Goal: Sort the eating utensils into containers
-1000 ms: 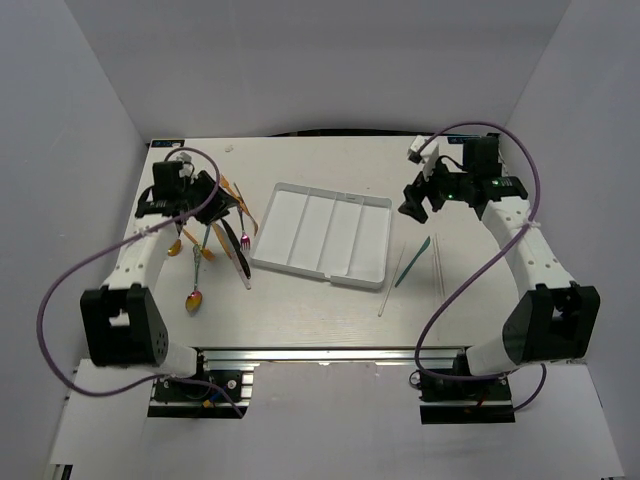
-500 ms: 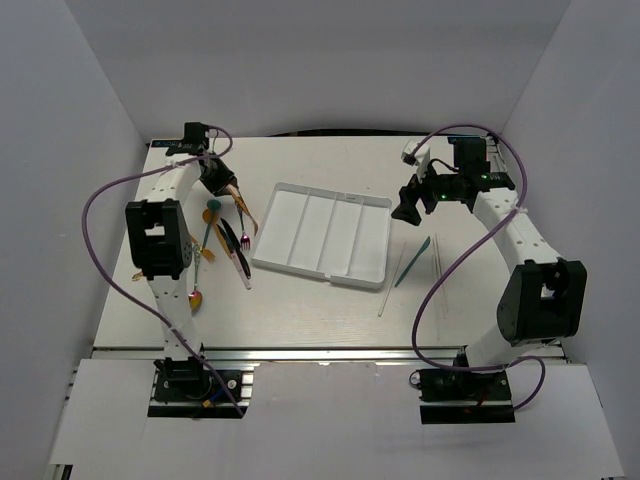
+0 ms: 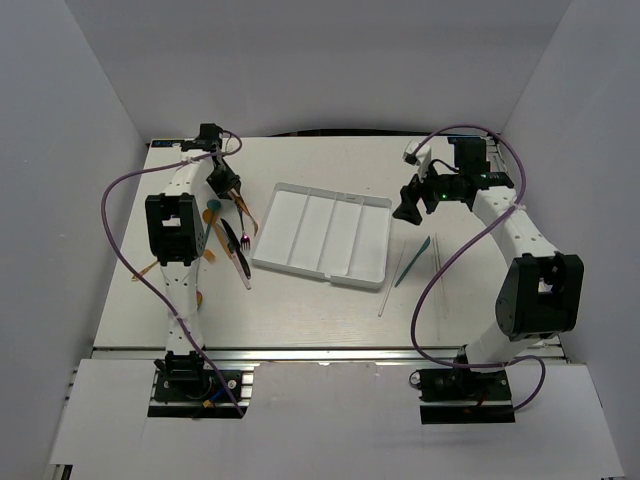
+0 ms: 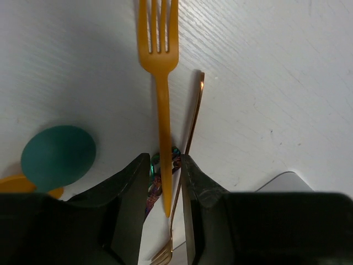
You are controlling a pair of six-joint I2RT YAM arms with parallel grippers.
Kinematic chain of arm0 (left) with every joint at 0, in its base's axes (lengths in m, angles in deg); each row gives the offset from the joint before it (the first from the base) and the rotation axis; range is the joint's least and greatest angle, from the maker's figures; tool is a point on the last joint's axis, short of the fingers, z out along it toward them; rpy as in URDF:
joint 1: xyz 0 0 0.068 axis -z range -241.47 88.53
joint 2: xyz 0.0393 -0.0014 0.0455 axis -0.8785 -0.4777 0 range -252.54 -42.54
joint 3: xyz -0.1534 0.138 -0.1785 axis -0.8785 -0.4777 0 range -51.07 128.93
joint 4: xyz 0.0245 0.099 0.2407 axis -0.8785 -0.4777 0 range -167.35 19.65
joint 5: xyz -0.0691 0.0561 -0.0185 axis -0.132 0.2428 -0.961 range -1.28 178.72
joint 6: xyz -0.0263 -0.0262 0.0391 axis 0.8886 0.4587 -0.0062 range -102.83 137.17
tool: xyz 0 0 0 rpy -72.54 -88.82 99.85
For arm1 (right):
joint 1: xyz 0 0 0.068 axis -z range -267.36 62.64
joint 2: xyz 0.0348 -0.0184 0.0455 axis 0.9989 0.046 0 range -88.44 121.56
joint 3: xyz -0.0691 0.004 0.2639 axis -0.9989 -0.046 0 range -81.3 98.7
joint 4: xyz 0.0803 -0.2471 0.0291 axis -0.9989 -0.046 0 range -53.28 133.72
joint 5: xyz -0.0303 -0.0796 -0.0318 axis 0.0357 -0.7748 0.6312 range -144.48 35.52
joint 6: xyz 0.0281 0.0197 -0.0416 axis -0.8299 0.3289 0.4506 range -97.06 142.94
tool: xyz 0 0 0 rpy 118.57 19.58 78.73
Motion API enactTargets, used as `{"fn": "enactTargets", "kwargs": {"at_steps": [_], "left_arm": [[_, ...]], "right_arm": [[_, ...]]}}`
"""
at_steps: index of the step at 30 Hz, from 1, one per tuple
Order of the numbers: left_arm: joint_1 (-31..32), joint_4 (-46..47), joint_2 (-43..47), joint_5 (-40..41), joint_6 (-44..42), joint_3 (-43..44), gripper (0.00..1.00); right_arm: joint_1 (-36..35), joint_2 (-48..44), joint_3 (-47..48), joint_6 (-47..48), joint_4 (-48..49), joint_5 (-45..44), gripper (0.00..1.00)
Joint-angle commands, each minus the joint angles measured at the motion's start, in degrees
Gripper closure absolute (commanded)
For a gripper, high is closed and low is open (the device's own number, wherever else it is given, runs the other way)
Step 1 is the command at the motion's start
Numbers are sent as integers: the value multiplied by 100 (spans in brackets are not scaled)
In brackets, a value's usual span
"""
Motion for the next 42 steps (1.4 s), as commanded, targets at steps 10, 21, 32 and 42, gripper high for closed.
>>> {"fn": "enactTargets", "kwargs": {"at_steps": [10, 21, 32, 42], "left_arm": [[-16, -64, -186, 347, -175, 417, 61], [-16, -73, -354, 391, -245, 505, 78], [-25, 59, 709, -99, -544, 613, 100], [563, 1131, 2757, -1841, -1598, -2051, 100]], "right_arm": [[77, 140, 63, -64, 122, 146, 11], [173, 52, 11, -37, 77, 129, 11], [174, -62, -33, 24, 42, 216, 11], [174, -133, -86, 393, -247, 576, 11]]}}
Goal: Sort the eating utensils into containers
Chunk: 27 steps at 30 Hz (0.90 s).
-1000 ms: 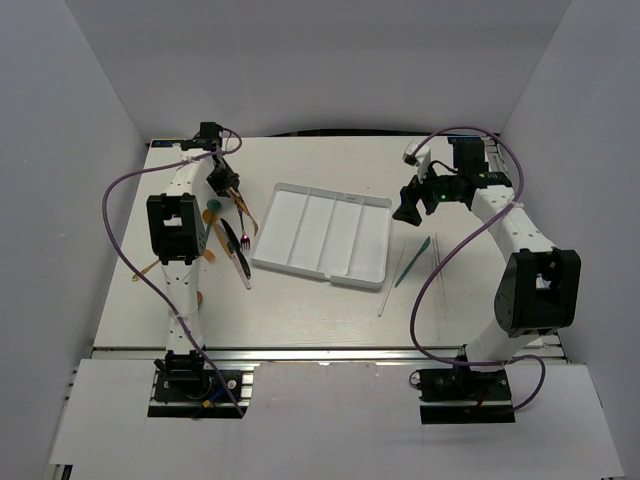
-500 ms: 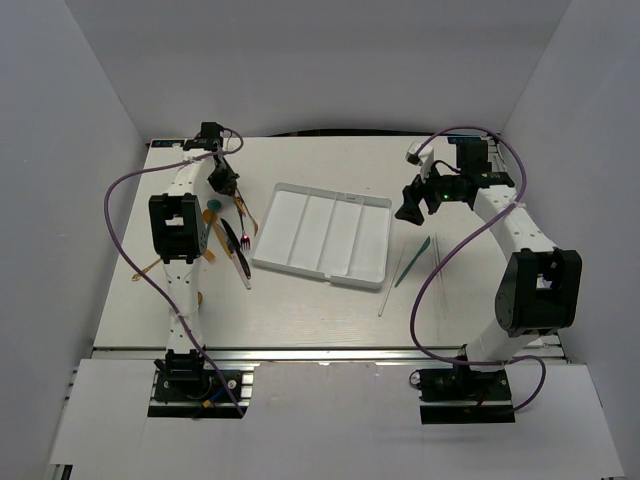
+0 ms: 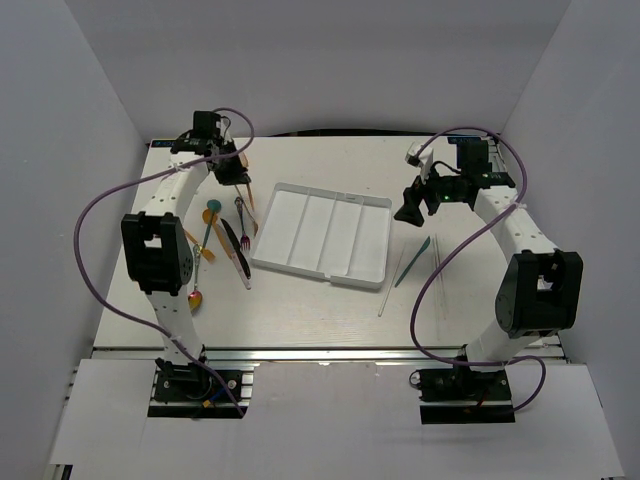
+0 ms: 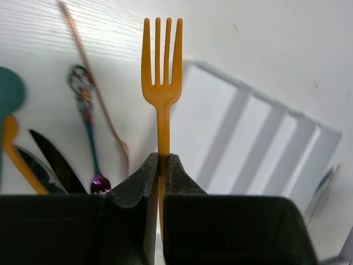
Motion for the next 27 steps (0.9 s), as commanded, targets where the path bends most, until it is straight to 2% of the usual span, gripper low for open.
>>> {"fn": "enactTargets", "kwargs": {"at_steps": [1, 6, 12, 13, 14, 16, 17, 20, 24, 27], "left_arm": [[474, 364, 705, -646, -734, -554, 100], [940, 382, 1040, -506, -1088, -1336, 100], [1371, 382, 716, 171, -1167, -1514, 96], [1407, 382, 645, 276, -1158, -1479, 93], [1451, 382, 584, 294, -1167, -1426, 84], [1504, 364, 417, 303, -1097, -1330, 73], [1513, 356, 399, 329, -1036, -1294, 56], [1530, 347, 468, 373, -930, -1241, 35], [1522, 364, 802, 479, -833, -1241, 25], [1425, 382, 1241, 523, -580, -1451, 24]], "right_arm": [[34, -277, -84, 271, -202, 356, 11], [42, -277, -163, 315, -246, 488, 11], [34, -242, -163, 341, -307, 541, 11], [34, -233, -163, 341, -316, 541, 11], [34, -233, -172, 341, -325, 541, 11], [34, -242, -189, 341, -342, 549, 11], [34, -242, -198, 350, -386, 558, 11], [34, -277, -251, 341, -439, 584, 11], [-45, -277, -321, 306, -509, 602, 11], [-212, -233, -339, 245, -545, 593, 11]]}}
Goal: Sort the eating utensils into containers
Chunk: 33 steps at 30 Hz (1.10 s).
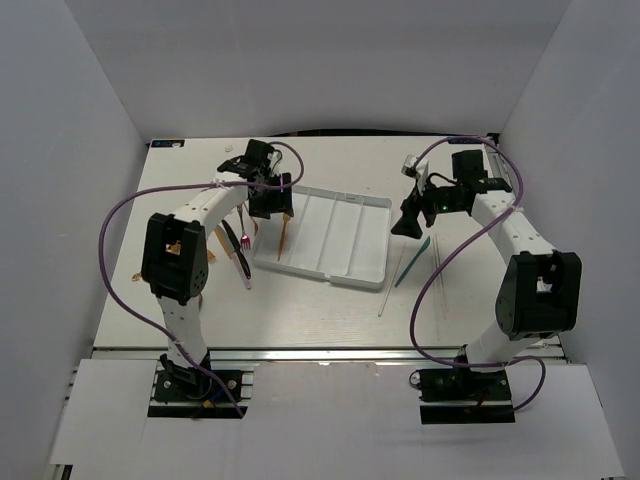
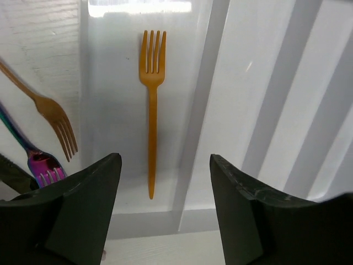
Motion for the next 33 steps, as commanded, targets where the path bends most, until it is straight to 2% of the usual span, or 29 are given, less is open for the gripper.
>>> {"fn": "enactTargets", "kwargs": {"at_steps": [1, 4, 7, 11, 14, 16, 19, 24, 27, 33], "left_arm": [[-140, 150, 957, 108, 346, -66, 24], [-500, 264, 1581, -94, 654, -672, 24], [-992, 326, 2310, -331, 997, -1374, 24], [-1563, 309, 3338, -306, 1208, -2096, 24], [-1818, 168, 4138, -86, 1313, -2571, 24], [-1889, 63, 4631, 71, 1419, -2922, 24], [-2090, -34, 5220, 160, 1621, -3414, 25], [-2100, -315, 5985, 292, 2078, -3837, 25], [-2100, -429, 6416, 205, 2333, -3995, 26], [-2100, -763, 6882, 178, 2518, -4031, 26]], "right_arm": [[-242, -120, -4, -79, -129, 150, 11], [-541, -23, 57, -254, -33, 27, 11], [-1067, 152, 267, -842, 370, -385, 12], [-1938, 853, 1101, -1519, 644, -1272, 12], [-2378, 1599, 2346, -2353, 662, -1493, 14], [-2695, 1944, 2832, -2759, 600, -1642, 15], [-3152, 2577, 3694, -3128, 652, -2308, 16], [-3705, 3737, 5239, -4163, 1153, -3154, 18], [-3925, 4107, 5392, -4490, 1871, -3505, 20], [-4295, 5046, 5857, -4746, 2559, -4595, 23]]}}
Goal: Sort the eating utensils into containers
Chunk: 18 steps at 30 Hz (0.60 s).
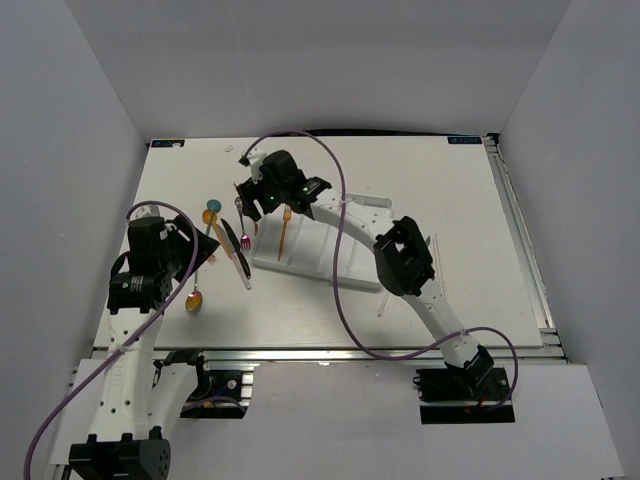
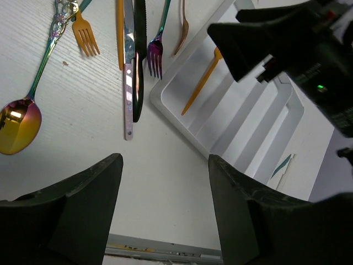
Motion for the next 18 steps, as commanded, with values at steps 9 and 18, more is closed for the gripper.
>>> {"fn": "enactTargets", "kwargs": {"at_steps": [9, 18], "left_arm": [[-13, -729, 456, 47, 151, 90, 26], [-22, -975, 658, 187, 230, 98, 26]], "right_arm": [[-329, 1098, 653, -8, 1383, -1876, 26], [-426, 1336, 556, 300, 1375, -1885, 32]]}}
